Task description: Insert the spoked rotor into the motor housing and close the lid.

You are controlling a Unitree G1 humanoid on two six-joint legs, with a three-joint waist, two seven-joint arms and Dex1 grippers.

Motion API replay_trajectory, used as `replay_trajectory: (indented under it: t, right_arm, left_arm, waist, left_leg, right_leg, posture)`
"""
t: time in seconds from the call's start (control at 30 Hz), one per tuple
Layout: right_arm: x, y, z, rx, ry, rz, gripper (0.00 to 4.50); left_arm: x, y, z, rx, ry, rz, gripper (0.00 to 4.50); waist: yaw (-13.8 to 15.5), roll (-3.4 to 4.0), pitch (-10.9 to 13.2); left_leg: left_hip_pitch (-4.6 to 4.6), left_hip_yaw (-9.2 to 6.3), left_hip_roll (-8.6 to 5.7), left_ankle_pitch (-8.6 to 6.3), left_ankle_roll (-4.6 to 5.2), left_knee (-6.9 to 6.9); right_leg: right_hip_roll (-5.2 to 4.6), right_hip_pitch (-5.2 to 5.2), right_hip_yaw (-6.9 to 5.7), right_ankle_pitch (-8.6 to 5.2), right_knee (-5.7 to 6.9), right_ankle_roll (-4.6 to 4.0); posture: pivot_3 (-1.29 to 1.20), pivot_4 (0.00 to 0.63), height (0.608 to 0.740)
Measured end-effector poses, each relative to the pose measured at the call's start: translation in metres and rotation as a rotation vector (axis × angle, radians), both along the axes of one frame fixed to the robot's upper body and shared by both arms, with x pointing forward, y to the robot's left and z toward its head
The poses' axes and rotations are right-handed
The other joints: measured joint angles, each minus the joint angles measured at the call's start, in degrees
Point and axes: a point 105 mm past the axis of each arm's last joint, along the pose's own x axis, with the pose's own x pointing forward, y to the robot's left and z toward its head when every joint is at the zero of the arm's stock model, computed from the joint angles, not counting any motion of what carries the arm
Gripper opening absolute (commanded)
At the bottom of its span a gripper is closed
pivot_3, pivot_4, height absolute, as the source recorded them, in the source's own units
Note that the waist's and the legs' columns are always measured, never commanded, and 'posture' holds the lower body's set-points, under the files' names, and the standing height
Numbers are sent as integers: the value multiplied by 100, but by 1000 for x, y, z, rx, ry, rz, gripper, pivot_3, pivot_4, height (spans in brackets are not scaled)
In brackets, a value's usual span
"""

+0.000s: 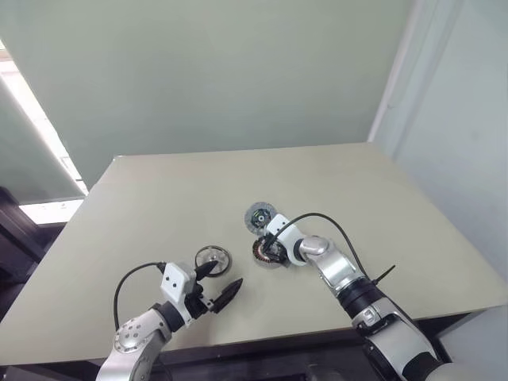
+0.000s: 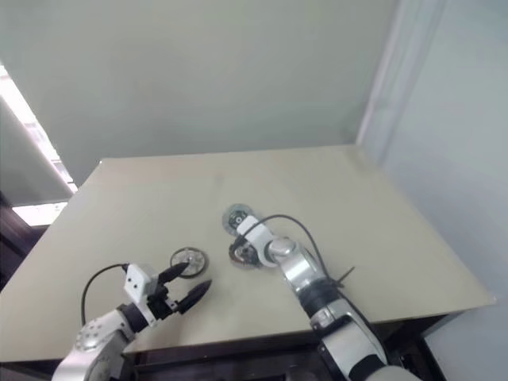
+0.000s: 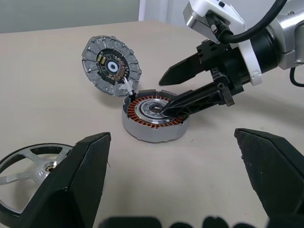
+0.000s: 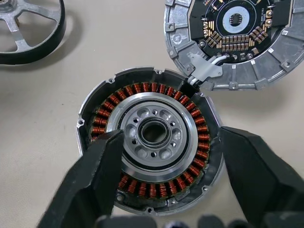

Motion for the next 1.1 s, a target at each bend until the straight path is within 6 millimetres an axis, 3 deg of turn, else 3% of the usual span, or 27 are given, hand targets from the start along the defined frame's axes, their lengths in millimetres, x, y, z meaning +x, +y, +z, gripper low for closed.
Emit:
replay_trajectory:
  t: [0.33, 0.53, 0.73, 0.97, 1.1]
  right_arm:
    - [-3, -3, 5, 2, 34, 3, 3356]
    - [-2, -8, -2, 36, 173, -165, 3356]
    - [4, 0, 10, 72, 194, -228, 3356]
    - [-1, 15, 18, 200, 238, -276, 3356]
    - [6, -3, 23, 239, 223, -417, 3356]
  left_arm:
    - [0, 0, 0, -1, 0, 0, 4500]
    - [0, -2, 0, -8, -3, -2, 4500]
    - [1, -7, 1, -16, -12, -10, 4500]
    - [0, -9, -2, -19, -13, -8, 4500]
    - [-1, -10, -3, -25, -12, -6, 4500]
  waist:
    - [1, 0, 0]
    - [1, 0, 0]
    - [-1, 2, 1]
    - [0, 6, 4]
    - [14, 8, 5]
  left_leg:
    - [-1, 0, 0, 0, 0, 0]
    - [-3, -1, 0, 0, 0, 0]
    - [-5, -1, 0, 0, 0, -2]
    - [-18, -5, 0, 0, 0, -1]
    - [-23, -9, -1, 0, 0, 3]
  right_leg:
    - [0, 0, -1, 0, 0, 0]
    - [0, -4, -1, 0, 1, 0]
    - [0, -5, -1, 0, -2, 0]
    - [0, -15, -5, 0, -2, 0]
    - [-3, -13, -10, 0, -4, 0]
  posture:
    - [0, 0, 740]
    - [0, 0, 740]
    - [0, 0, 740]
    - [0, 0, 740]
    - [0, 0, 740]
